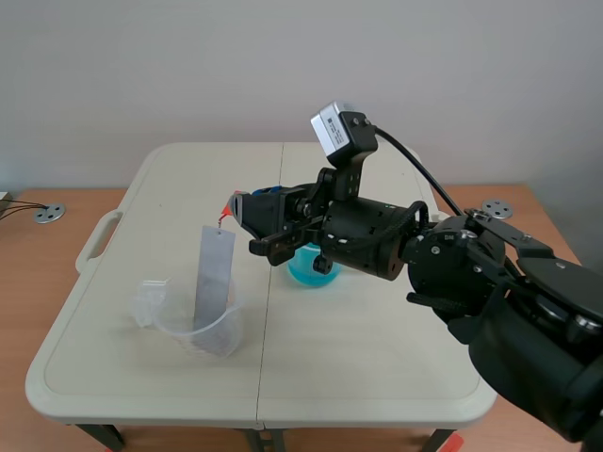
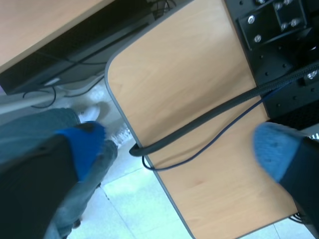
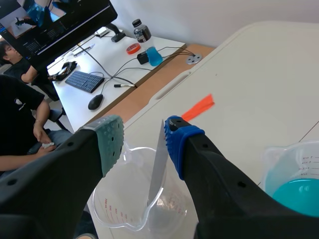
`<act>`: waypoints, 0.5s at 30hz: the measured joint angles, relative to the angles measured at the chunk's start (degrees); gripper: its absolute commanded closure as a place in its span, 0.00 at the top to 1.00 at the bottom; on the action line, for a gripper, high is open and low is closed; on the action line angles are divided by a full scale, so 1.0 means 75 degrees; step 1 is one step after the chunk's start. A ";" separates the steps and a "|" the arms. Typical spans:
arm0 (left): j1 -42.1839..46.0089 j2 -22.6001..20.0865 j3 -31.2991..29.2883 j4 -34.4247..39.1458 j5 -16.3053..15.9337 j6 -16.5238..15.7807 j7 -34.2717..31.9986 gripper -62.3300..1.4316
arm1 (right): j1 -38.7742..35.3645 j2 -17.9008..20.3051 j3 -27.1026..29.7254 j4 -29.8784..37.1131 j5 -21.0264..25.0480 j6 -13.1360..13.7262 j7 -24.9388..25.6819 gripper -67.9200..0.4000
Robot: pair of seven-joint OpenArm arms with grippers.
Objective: Hold the metal plate by the orange handle, dip it into the blue solution, take it out and point at it, then put the plate back in the beaker on the left.
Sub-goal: 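Put the plate into the left beaker, then return to the home posture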
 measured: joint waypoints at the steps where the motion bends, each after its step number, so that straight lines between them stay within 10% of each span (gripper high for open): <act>1: 0.0000 0.0000 0.0000 0.0000 0.0000 -0.0003 0.0003 1.00 | 0.0000 -0.0003 0.0006 0.0000 0.0000 0.0000 0.0000 0.40; 15: 0.0000 0.0003 0.0000 0.0000 -0.0003 -0.0006 0.0006 1.00 | 0.0000 0.0009 0.0029 0.0000 0.0064 0.0000 0.0058 0.98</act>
